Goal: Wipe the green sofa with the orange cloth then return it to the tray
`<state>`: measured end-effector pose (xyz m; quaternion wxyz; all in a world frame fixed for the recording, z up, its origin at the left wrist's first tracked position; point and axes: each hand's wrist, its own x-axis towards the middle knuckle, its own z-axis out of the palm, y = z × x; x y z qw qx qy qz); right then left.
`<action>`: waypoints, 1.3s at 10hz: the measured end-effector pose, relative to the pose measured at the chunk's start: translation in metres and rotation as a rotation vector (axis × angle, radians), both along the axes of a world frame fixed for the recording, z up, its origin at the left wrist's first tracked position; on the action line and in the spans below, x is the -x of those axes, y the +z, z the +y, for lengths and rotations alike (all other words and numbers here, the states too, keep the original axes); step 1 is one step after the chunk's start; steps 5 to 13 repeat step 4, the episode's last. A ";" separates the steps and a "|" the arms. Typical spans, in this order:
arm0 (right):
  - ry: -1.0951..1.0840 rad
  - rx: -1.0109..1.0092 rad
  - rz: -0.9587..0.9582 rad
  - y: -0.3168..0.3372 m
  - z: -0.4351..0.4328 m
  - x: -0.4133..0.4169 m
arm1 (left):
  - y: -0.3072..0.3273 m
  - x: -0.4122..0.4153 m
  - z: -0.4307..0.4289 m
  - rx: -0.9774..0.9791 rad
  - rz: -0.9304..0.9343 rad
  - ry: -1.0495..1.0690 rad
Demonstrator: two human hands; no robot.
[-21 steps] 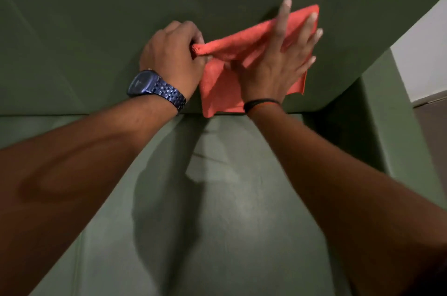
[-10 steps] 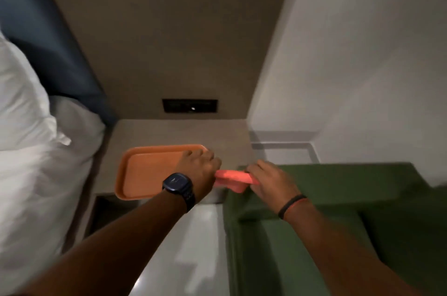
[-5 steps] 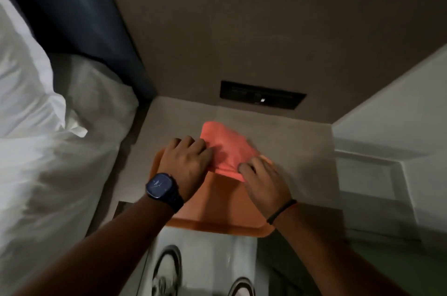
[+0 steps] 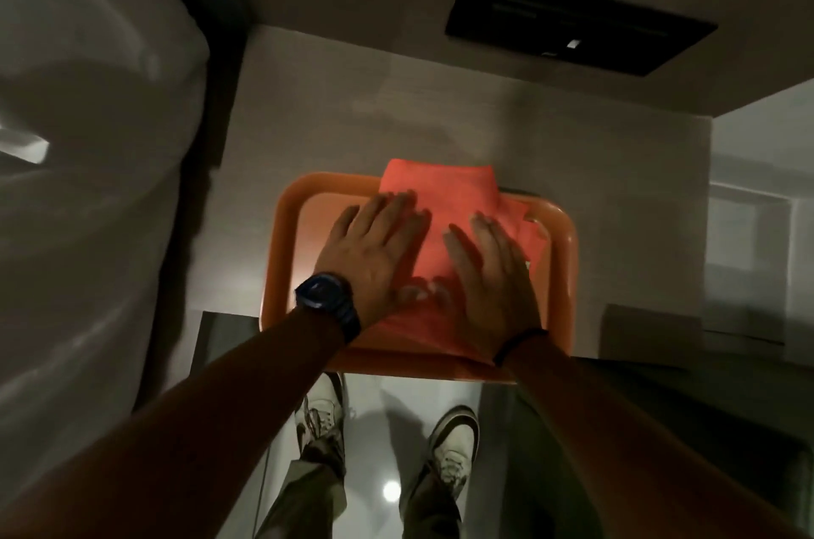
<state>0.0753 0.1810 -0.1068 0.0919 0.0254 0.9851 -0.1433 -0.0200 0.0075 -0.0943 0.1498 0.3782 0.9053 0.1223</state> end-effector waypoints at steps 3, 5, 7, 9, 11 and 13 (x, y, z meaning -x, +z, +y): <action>0.092 -0.082 -0.203 -0.014 0.004 0.000 | -0.017 -0.004 0.018 0.294 -0.101 -0.035; 0.000 -0.039 -0.087 0.010 0.011 0.011 | 0.002 -0.006 0.021 0.290 -0.054 -0.039; 0.000 -0.039 -0.087 0.010 0.011 0.011 | 0.002 -0.006 0.021 0.290 -0.054 -0.039; 0.000 -0.039 -0.087 0.010 0.011 0.011 | 0.002 -0.006 0.021 0.290 -0.054 -0.039; 0.000 -0.039 -0.087 0.010 0.011 0.011 | 0.002 -0.006 0.021 0.290 -0.054 -0.039; 0.000 -0.039 -0.087 0.010 0.011 0.011 | 0.002 -0.006 0.021 0.290 -0.054 -0.039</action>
